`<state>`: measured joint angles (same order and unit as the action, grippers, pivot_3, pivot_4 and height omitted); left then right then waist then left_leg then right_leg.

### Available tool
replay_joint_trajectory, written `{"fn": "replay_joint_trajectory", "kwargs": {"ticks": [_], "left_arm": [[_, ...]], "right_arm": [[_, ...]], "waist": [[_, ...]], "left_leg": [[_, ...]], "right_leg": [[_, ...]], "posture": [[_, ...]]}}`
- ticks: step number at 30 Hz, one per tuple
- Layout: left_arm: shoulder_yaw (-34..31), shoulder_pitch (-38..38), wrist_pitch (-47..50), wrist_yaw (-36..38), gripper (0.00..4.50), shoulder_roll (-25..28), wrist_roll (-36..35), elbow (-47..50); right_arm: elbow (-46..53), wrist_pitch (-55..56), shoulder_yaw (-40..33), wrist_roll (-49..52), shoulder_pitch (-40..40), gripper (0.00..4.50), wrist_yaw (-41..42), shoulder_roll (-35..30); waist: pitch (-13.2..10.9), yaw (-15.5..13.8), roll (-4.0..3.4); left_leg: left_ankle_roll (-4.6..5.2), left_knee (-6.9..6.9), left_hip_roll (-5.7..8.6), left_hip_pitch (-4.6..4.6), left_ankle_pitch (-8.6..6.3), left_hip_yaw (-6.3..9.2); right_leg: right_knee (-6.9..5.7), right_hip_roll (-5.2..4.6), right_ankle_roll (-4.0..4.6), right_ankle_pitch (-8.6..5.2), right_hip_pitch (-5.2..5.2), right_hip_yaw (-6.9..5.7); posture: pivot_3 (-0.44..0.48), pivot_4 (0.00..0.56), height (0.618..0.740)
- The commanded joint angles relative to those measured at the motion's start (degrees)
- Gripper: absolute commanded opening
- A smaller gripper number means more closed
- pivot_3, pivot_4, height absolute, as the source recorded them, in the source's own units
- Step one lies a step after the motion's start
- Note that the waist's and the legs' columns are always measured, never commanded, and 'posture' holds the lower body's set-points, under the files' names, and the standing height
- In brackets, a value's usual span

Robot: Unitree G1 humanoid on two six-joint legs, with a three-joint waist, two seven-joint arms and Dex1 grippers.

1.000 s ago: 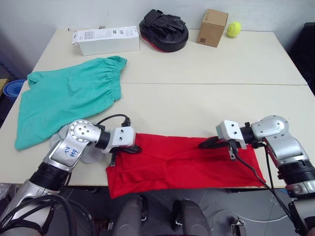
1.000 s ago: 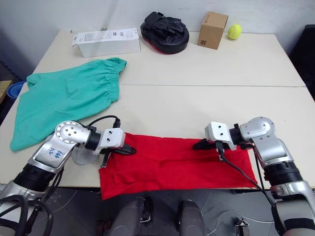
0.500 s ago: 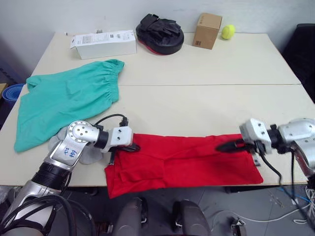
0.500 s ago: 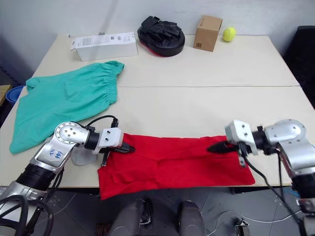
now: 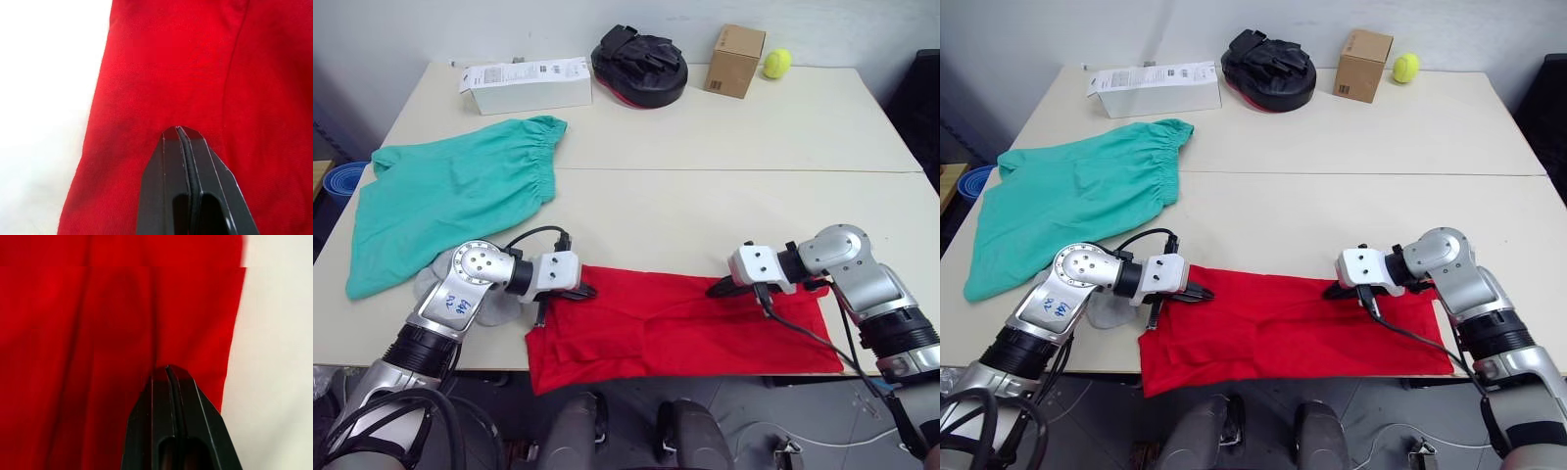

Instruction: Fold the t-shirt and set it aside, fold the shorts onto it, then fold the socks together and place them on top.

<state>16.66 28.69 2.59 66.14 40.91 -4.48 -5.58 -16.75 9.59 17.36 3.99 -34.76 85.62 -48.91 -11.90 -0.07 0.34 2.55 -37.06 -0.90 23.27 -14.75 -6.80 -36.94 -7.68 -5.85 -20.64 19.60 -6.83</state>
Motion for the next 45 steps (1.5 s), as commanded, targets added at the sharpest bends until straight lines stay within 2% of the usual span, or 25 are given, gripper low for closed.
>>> {"fn": "replay_joint_trajectory", "kwargs": {"ticks": [1,8,9,13,17,22,27,32,35,38,41,45], "left_arm": [[1.0,-0.41,-0.07,-0.97,0.02,-0.23,3.27,-3.31],[1.12,0.06,-1.3,-1.04,0.02,-0.84,3.64,-5.19],[1.14,0.12,-1.42,-1.04,0.02,-0.92,3.68,-5.35],[1.2,0.7,-2.22,-1.0,0.02,-1.39,3.92,-6.61],[1.18,0.82,-2.44,-0.76,0.02,-1.73,4.02,-6.73],[1.13,0.86,-2.36,-0.77,0.02,-1.81,3.97,-6.59],[0.95,0.55,-1.88,-0.74,0.02,-1.64,3.93,-5.74],[0.73,0.19,-1.75,-0.76,0.02,-1.37,3.95,-5.36],[0.68,0.32,-2.18,-0.9,0.02,-1.44,4.13,-6.18],[0.7,0.69,-2.34,-1.15,0.02,-1.74,4.21,-6.85],[0.7,0.77,-2.47,-1.18,0.02,-1.88,4.29,-7.01],[0.68,0.88,-2.65,-1.01,0.02,-1.92,4.32,-7.06]], "right_arm": [[-0.69,1.4,-1.03,-0.41,1.27,0.0,4.6,-4.96],[-1.42,2.03,-0.24,2.96,4.69,0.0,6.88,-16.76],[-1.29,2.59,-0.9,4.3,4.82,0.0,6.88,-16.76],[2.78,-6.99,-4.57,10.45,2.75,0.0,5.35,-12.69],[2.55,-9.46,-4.53,8.91,0.54,0.0,2.46,-9.91],[-4.85,-5.24,-1.79,1.91,-1.47,0.0,1.03,-8.01],[-9.0,0.56,-0.85,-1.24,-1.15,0.0,3.44,-7.29],[-2.45,-1.63,-4.08,5.04,3.85,0.0,6.78,-9.64],[3.93,-2.42,-5.75,9.61,10.27,0.0,6.88,-15.08],[5.49,-1.2,-8.38,10.46,16.06,0.0,5.98,-17.86],[5.49,-0.19,-10.37,10.93,18.17,0.0,4.5,-17.93],[6.17,-2.21,-12.7,13.24,15.96,0.0,1.76,-14.57]], "waist": [[0.0,-0.06,0.0],[0.01,-0.02,-0.02],[0.01,0.15,-0.03],[0.04,0.5,-0.09],[0.06,0.27,-0.15],[0.06,0.12,-0.15],[0.06,0.29,-0.16],[0.06,0.17,-0.15],[0.05,-0.01,-0.18],[0.05,0.08,-0.16],[0.06,0.2,-0.16],[0.06,0.17,-0.17]], "left_leg": [[0.0,-0.01,0.0,0.0,0.0,0.01],[0.01,0.0,0.01,-0.01,-0.01,0.02],[0.01,0.01,0.01,-0.02,-0.02,0.02],[-0.05,0.04,-0.04,-0.08,0.01,0.0],[-0.03,0.03,-0.04,-0.05,0.0,0.01],[-0.01,0.03,-0.01,-0.01,-0.06,0.02],[-0.01,0.05,-0.01,-0.02,-0.05,-0.02],[-0.01,0.04,-0.02,-0.04,-0.05,-0.01],[0.0,0.05,-0.02,-0.02,-0.05,0.01],[0.01,0.05,-0.02,-0.02,-0.06,0.01],[-0.01,0.04,-0.03,-0.06,-0.07,0.01],[-0.18,0.04,-0.03,-0.06,-0.15,0.0]], "right_leg": [[0.02,-0.01,0.0,0.0,-0.01,-0.01],[0.05,-0.07,-0.01,0.0,-0.02,-0.02],[0.06,-0.07,-0.01,0.0,-0.02,-0.02],[0.04,-0.04,0.0,0.01,-0.03,-0.02],[0.03,-0.04,0.0,0.01,0.0,-0.03],[0.11,-0.08,0.0,0.01,0.0,-0.07],[0.08,-0.04,0.0,0.01,0.0,-0.07],[0.09,-0.03,0.0,0.01,-0.03,-0.07],[0.1,-0.03,0.0,0.01,-0.02,-0.09],[0.15,-0.04,-0.01,0.01,-0.04,-0.09],[0.15,-0.04,-0.01,0.01,-0.1,-0.08],[0.13,-0.04,0.0,0.01,-0.06,-0.05]], "posture": [[0.0,0.15,0.74],[0.0,0.15,0.74],[0.0,0.15,0.74],[0.0,0.15,0.74],[0.0,0.15,0.74],[0.0,0.15,0.74],[0.0,0.15,0.74],[0.0,0.15,0.74],[0.0,0.15,0.74],[0.0,0.15,0.74],[0.0,0.15,0.74],[0.0,0.15,0.74]]}}
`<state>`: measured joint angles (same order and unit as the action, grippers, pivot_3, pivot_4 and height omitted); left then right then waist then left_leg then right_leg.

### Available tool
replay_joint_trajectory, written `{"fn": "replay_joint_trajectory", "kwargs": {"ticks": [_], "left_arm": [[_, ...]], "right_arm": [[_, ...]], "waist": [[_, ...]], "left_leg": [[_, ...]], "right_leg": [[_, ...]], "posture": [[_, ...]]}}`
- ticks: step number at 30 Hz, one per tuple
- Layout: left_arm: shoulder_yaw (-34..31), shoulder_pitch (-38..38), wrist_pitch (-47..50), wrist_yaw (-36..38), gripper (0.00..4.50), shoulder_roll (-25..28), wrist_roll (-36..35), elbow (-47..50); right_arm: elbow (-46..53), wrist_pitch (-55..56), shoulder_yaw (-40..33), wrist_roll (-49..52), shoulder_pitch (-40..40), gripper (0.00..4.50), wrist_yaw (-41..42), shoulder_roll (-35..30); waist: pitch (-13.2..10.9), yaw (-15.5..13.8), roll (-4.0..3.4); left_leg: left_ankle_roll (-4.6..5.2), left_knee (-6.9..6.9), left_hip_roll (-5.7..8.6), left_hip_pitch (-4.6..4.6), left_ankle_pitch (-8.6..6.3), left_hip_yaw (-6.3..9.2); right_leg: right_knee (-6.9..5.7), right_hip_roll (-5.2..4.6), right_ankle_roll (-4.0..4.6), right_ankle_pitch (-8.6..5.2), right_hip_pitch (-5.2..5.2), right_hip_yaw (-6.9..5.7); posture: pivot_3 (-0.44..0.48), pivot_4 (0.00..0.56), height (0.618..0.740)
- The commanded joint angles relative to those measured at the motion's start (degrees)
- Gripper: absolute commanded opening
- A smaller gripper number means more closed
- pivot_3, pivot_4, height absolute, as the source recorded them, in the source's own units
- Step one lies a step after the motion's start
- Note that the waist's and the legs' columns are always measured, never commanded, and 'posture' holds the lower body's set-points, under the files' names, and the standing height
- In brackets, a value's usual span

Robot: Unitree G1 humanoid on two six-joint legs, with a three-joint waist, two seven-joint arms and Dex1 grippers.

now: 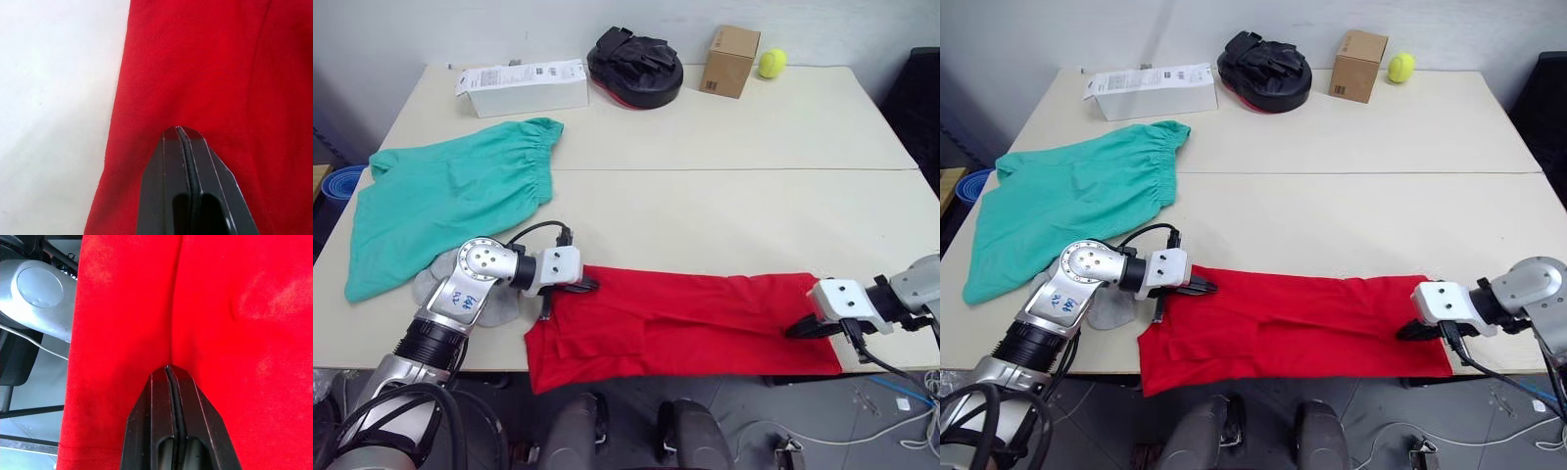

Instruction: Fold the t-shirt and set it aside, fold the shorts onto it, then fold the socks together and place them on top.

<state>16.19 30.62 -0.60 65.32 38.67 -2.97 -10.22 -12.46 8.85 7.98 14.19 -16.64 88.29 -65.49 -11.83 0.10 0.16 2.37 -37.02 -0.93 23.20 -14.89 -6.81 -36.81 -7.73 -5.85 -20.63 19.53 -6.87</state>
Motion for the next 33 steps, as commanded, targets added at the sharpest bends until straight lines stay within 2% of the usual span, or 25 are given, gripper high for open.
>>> {"fn": "replay_joint_trajectory", "kwargs": {"ticks": [1,6,13,19,27,30,33], "left_arm": [[1.17,-0.97,0.5,-0.17,0.02,0.28,2.8,-2.47],[1.18,-0.82,0.66,-0.06,0.02,0.2,2.67,-2.32],[1.23,-0.9,1.1,0.04,0.02,0.1,2.71,-1.68],[1.05,-1.22,1.28,0.05,0.02,0.38,2.66,-1.41],[0.65,-1.96,1.8,-0.34,0.02,0.58,2.47,-0.84],[0.39,-2.18,2.07,-0.43,0.02,0.65,2.4,-0.69],[-0.72,-2.62,3.8,-0.48,0.02,0.69,1.35,0.47]], "right_arm": [[3.27,-4.3,-3.67,4.68,-3.31,0.0,-2.03,3.71],[10.27,-13.99,-3.12,8.14,-5.44,0.0,-4.91,9.28],[7.96,-10.15,4.42,-4.61,-5.25,0.0,-10.75,15.26],[-1.11,-5.51,1.47,-6.86,-5.5,0.0,-10.65,10.87],[-14.52,2.61,-4.49,-4.98,-5.53,0.0,-4.28,2.35],[-17.95,4.33,-5.66,-4.32,-7.36,0.0,-3.77,2.43],[-14.57,-2.88,-7.76,-0.07,-9.61,0.0,-4.26,4.46]], "waist": [[0.0,0.0,0.0],[0.0,-0.15,0.0],[0.0,-0.09,0.01],[0.04,-0.13,0.08],[0.04,-0.02,0.07],[0.04,0.02,0.07],[0.03,0.27,0.02]], "left_leg": [[0.0,0.0,-0.01,0.0,0.0,0.01],[0.04,0.03,-0.02,0.02,0.04,0.07],[0.12,0.04,0.0,0.08,0.01,0.06],[0.11,0.0,0.0,0.04,0.02,0.06],[0.2,0.04,0.02,0.04,0.06,0.04],[0.21,0.03,0.01,0.03,0.07,0.03],[0.2,0.03,0.01,0.03,0.08,0.02]], "right_leg": [[0.01,0.0,0.0,0.0,0.0,0.0],[0.0,0.0,0.0,0.0,0.04,-0.03],[0.12,-0.01,0.0,0.0,0.02,-0.06],[0.1,0.0,-0.01,0.01,-0.04,-0.05],[0.15,0.0,-0.03,0.02,-0.05,-0.05],[0.15,0.01,-0.03,0.02,-0.05,-0.05],[0.13,0.01,-0.03,0.02,-0.03,-0.03]], "posture": [[0.0,0.15,0.74],[0.0,0.15,0.74],[0.0,0.15,0.74],[0.0,0.15,0.74],[0.0,0.15,0.74],[0.0,0.15,0.74],[0.0,0.15,0.74]]}}
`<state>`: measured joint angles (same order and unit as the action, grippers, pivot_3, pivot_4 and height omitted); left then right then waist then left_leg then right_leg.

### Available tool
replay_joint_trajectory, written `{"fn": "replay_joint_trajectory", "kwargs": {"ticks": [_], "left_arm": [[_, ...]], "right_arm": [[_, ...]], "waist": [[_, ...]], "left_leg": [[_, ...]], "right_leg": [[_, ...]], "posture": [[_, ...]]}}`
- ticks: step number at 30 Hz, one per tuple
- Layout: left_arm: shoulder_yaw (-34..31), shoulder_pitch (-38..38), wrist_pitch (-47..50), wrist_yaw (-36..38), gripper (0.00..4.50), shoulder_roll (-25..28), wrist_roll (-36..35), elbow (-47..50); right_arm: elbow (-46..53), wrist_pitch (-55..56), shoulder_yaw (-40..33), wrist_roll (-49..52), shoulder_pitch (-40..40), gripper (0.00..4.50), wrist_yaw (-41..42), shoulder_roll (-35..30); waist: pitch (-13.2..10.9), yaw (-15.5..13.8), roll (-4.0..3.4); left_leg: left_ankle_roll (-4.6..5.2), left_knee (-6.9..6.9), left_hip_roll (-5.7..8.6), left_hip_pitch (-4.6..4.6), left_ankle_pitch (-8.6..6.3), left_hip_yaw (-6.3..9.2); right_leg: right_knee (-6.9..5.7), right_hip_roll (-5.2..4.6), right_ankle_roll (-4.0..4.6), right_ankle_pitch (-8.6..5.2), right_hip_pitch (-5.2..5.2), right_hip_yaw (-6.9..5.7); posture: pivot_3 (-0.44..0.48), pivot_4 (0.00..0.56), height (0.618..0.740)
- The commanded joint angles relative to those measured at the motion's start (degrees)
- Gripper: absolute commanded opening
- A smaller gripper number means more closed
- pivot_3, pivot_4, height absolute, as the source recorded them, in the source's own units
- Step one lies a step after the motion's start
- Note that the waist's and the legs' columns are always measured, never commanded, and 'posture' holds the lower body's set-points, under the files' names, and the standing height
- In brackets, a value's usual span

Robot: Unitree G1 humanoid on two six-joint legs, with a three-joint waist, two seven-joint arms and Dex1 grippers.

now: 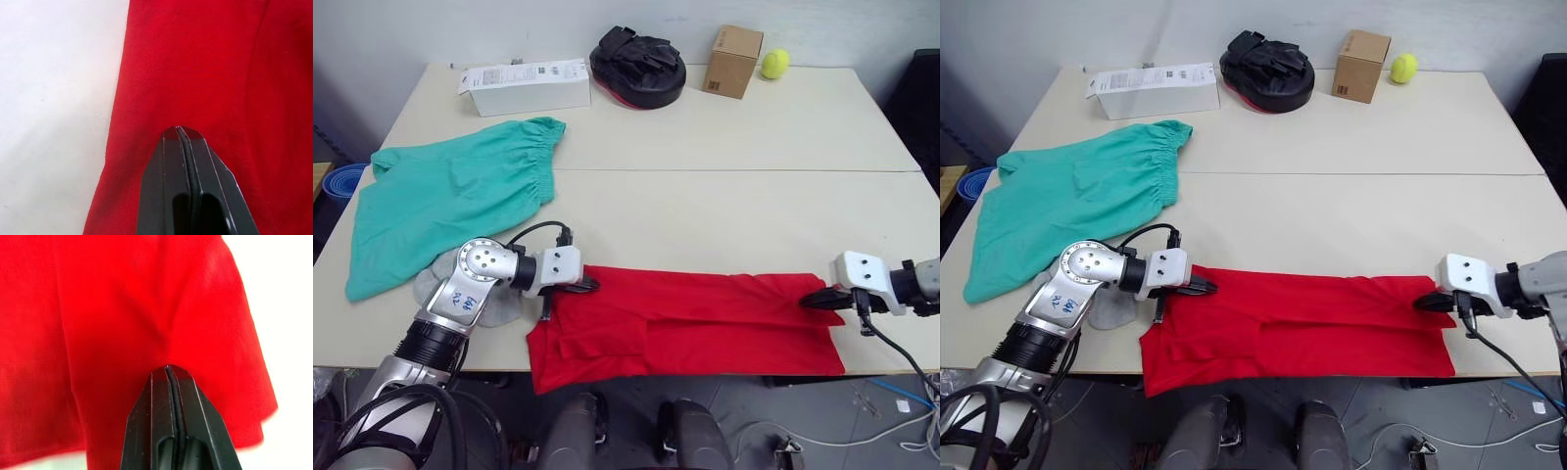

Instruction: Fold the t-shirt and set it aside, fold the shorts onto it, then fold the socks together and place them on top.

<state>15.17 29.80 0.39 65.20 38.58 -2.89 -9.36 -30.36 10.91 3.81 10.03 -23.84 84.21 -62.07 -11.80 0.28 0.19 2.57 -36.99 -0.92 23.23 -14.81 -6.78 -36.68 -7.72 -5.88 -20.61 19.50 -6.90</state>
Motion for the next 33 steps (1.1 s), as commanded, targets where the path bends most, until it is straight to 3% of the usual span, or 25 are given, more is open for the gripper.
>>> {"fn": "replay_joint_trajectory", "kwargs": {"ticks": [1,7,9,12,21,24,29,33], "left_arm": [[-0.32,-2.04,4.05,-0.22,0.02,0.89,0.49,0.54],[-4.95,-3.21,13.0,0.91,0.02,2.96,-4.85,6.94],[-6.71,-2.84,16.41,1.47,0.0,4.16,-6.71,8.11],[-7.79,-2.03,17.85,2.99,0.58,6.22,-7.67,7.79],[-5.48,7.69,18.15,5.61,3.56,4.58,-6.34,-1.7],[-4.13,11.13,17.75,5.35,4.48,2.94,-4.61,-5.93],[-5.25,12.9,20.4,8.16,4.48,3.03,-6.92,-4.95],[-9.31,9.09,23.67,11.67,4.48,5.42,-13.39,4.0]], "right_arm": [[5.13,-7.56,-4.04,5.36,-3.1,0.0,-0.41,1.5],[8.75,-14.6,-3.24,5.87,-6.68,0.0,0.07,2.26],[6.38,-15.57,-1.83,4.31,-9.52,0.36,0.34,2.82],[1.82,-14.42,-0.01,1.51,-13.28,1.24,1.1,3.88],[-9.39,-9.89,3.79,-4.15,-19.91,4.47,6.01,4.88],[-11.96,-8.57,4.41,-5.35,-21.47,4.5,5.81,5.51],[-12.34,-9.64,4.17,-5.29,-22.38,4.5,7.62,5.55],[-10.53,-11.11,6.27,-4.49,-20.47,4.5,8.29,3.89]], "waist": [[0.0,0.16,-0.01],[-0.03,-0.03,-0.04],[-0.07,0.0,-0.06],[-0.08,0.06,-0.06],[-0.11,-0.09,-0.07],[-0.12,-0.02,-0.06],[-0.17,0.3,0.03],[-0.19,0.57,0.07]], "left_leg": [[-0.01,0.0,-0.01,0.0,0.0,0.0],[-0.03,0.04,-0.03,0.09,-0.02,0.03],[-0.02,0.06,-0.03,0.14,-0.04,0.03],[-0.02,0.06,-0.02,0.18,-0.04,0.02],[0.03,-0.04,0.03,0.46,0.0,-0.04],[0.07,-0.07,0.03,0.46,0.05,-0.08],[0.05,-0.08,0.01,0.55,0.11,-0.19],[0.04,-0.15,0.01,1.0,0.29,-0.18]], "right_leg": [[-0.02,0.0,0.0,0.0,0.01,0.0],[0.02,0.01,0.0,0.0,0.11,-0.01],[0.12,0.01,0.0,0.0,0.12,-0.03],[0.15,0.01,0.0,0.0,0.15,-0.03],[0.13,0.06,-0.03,0.01,0.34,-0.09],[0.1,0.12,-0.03,0.01,0.35,-0.09],[-0.16,0.16,-0.04,0.01,0.57,0.04],[-0.44,0.16,-0.03,0.01,1.05,0.06]], "posture": [[0.0,0.15,0.74],[0.0,0.15,0.74],[0.0,0.15,0.74],[0.0,0.15,0.74],[0.0,0.15,0.74],[0.0,0.15,0.74],[0.0,0.15,0.74],[0.0,0.15,0.74]]}}
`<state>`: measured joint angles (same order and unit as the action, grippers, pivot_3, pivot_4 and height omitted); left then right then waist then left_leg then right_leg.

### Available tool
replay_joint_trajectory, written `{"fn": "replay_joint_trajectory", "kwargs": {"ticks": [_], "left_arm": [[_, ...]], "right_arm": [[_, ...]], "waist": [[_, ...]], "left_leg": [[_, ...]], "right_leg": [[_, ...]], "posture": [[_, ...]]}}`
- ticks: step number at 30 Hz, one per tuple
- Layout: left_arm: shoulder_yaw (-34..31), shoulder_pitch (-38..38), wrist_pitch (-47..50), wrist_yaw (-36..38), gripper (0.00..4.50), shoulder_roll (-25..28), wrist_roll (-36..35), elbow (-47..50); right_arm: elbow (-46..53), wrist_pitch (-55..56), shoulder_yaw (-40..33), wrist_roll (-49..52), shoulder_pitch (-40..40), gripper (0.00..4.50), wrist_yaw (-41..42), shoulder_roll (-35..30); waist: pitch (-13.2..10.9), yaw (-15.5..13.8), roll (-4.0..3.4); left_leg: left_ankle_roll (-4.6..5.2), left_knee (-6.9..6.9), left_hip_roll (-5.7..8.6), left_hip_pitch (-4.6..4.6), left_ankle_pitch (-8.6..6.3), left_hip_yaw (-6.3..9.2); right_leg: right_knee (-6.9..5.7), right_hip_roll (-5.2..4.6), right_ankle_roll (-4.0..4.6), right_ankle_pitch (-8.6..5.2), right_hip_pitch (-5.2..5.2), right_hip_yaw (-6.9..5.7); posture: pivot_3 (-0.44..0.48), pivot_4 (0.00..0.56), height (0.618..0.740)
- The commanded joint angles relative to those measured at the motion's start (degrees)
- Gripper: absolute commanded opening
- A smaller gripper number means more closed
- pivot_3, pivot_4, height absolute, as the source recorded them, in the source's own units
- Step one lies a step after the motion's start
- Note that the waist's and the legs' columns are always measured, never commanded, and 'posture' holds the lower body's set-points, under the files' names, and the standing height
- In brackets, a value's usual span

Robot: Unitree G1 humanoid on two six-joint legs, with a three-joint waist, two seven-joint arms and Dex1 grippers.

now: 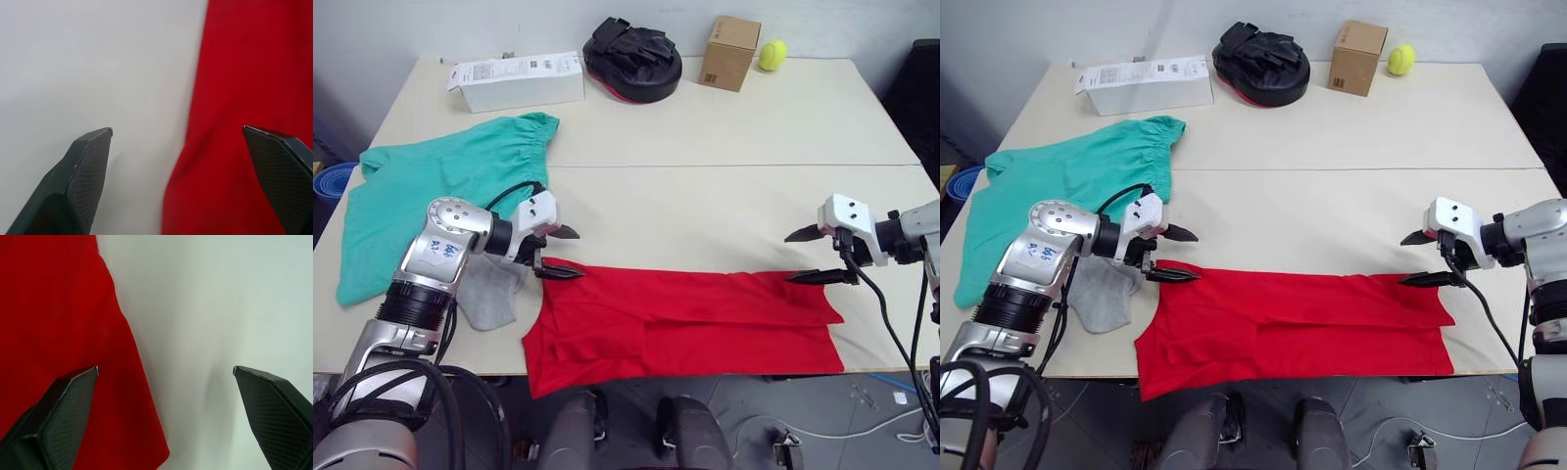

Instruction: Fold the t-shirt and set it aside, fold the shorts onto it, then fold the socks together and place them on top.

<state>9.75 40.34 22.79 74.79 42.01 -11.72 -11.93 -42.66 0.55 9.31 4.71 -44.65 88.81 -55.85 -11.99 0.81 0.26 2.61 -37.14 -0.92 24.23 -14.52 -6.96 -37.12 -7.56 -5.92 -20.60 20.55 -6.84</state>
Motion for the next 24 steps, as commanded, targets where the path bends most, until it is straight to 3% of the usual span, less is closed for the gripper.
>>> {"fn": "replay_joint_trajectory", "kwargs": {"ticks": [1,10,11,14,24], "left_arm": [[-4.5,-2.09,1.41,2.0,4.48,2.24,-5.3,7.83],[-11.68,-6.7,7.59,-2.01,4.48,1.79,-16.23,22.54],[-11.84,-6.92,8.02,-2.55,4.5,1.81,-16.75,23.43],[-11.67,-7.69,8.33,-3.93,4.5,2.21,-17.11,25.5],[-10.72,-9.04,6.92,-5.81,4.5,2.23,-16.18,25.92]], "right_arm": [[1.62,-0.7,0.91,0.48,0.42,4.5,3.69,-2.36],[-2.77,0.73,2.73,-5.62,0.39,4.5,1.04,-0.84],[-2.9,0.78,2.77,-5.75,0.39,4.32,1.13,-0.71],[-2.5,0.95,2.89,-5.9,0.79,3.58,1.64,-0.52],[-1.28,1.29,2.48,-5.94,-0.54,0.03,1.7,-0.38]], "waist": [[0.0,0.09,0.0],[-0.01,0.34,0.0],[-0.01,0.33,0.0],[-0.01,0.32,0.0],[-0.01,0.44,0.01]], "left_leg": [[0.0,-0.02,0.0,-0.02,0.0,0.01],[0.02,-0.06,0.02,-0.05,0.06,0.07],[0.01,-0.05,0.03,-0.07,0.05,0.07],[0.01,-0.05,0.03,-0.08,0.06,0.08],[-0.01,-0.05,0.03,-0.08,0.07,0.08]], "right_leg": [[0.04,-0.02,0.0,0.0,0.0,0.0],[0.1,-0.07,0.0,0.0,-0.08,0.0],[0.1,-0.07,0.0,0.0,-0.1,0.01],[0.1,-0.05,0.0,0.0,-0.11,0.0],[0.11,-0.02,0.0,0.0,-0.11,0.0]], "posture": [[0.0,0.15,0.74],[0.0,0.15,0.74],[0.0,0.15,0.74],[0.0,0.15,0.74],[0.0,0.15,0.74]]}}
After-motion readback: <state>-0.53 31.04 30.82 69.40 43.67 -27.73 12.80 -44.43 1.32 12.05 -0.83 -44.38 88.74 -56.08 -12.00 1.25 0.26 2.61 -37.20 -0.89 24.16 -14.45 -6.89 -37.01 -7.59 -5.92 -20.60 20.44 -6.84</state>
